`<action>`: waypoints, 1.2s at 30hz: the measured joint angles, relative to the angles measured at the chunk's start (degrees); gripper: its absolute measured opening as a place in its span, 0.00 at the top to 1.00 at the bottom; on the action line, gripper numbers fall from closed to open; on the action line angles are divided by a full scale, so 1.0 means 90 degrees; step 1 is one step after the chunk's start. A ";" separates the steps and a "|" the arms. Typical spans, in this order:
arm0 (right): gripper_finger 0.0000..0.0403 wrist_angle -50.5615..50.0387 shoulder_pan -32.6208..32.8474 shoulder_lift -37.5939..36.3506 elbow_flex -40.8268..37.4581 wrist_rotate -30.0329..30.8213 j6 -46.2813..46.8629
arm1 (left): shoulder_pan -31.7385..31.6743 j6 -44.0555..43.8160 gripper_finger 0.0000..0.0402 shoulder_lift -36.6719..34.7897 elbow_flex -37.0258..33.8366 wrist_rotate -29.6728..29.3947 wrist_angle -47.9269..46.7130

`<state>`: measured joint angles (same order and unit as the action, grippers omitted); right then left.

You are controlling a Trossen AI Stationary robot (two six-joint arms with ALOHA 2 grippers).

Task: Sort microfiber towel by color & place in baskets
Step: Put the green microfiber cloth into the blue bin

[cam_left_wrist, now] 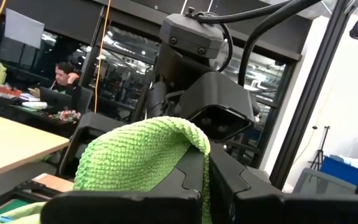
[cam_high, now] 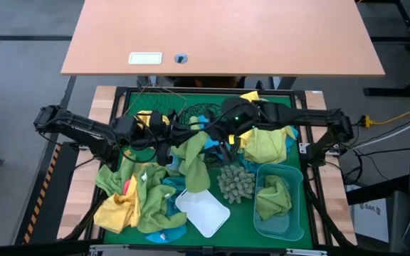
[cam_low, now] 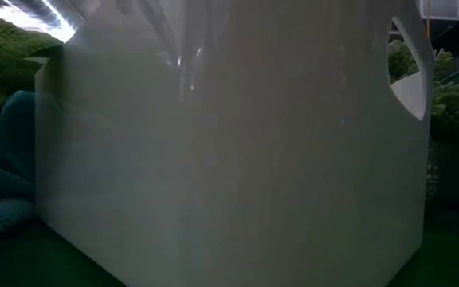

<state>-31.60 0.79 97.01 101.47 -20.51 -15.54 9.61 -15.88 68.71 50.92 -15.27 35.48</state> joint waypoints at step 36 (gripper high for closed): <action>0.99 -0.3914 0.0760 -0.1779 0.1447 0.0103 0.3482 | -0.1015 0.1156 0.80 -0.0005 -0.0002 -0.0052 -0.1479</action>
<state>-66.83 7.64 81.00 114.50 -19.58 15.79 0.47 -5.47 68.66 50.89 -15.74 22.17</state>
